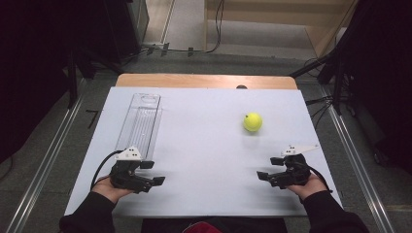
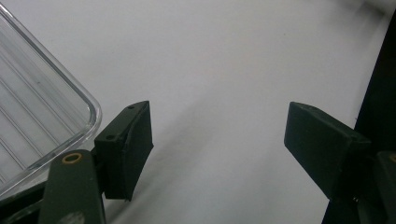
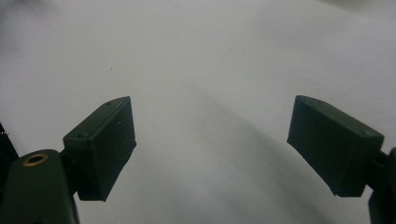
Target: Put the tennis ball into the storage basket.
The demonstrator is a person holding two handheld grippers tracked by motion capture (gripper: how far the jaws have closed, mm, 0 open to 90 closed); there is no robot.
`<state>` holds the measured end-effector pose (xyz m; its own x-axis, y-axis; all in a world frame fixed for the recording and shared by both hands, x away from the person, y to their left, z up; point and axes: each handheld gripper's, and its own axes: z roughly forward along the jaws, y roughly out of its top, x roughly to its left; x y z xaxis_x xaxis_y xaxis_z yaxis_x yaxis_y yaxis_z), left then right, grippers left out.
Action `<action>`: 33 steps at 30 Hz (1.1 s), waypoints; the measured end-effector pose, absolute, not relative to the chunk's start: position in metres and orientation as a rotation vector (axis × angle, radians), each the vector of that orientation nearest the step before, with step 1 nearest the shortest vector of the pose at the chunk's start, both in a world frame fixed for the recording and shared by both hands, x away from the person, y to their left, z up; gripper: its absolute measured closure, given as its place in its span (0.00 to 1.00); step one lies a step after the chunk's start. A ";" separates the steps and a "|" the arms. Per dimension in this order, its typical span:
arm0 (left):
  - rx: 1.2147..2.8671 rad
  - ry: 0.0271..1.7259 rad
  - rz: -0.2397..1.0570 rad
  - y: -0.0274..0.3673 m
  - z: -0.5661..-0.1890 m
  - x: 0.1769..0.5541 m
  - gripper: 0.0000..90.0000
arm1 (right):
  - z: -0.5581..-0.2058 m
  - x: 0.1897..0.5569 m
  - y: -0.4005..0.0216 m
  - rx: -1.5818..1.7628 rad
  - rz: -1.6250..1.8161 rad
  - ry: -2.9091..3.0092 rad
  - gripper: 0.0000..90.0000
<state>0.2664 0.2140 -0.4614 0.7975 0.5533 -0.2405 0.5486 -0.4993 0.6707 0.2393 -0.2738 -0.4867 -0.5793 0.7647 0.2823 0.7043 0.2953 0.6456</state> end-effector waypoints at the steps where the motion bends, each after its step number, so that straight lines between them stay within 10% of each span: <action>1: 2.204 0.810 0.008 0.214 -0.461 0.266 0.27 | -0.487 0.239 -0.274 1.400 1.160 2.465 0.15; 33: 2.212 0.808 0.001 0.213 -0.462 0.267 0.27 | -0.481 0.249 -0.292 1.514 1.138 2.295 0.15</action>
<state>0.2666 0.2133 -0.4621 0.7990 0.5504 -0.2421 0.5496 -0.5053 0.6653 0.2494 -0.2918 -0.4808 -0.4719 0.8427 0.2593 0.7165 0.1953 0.6697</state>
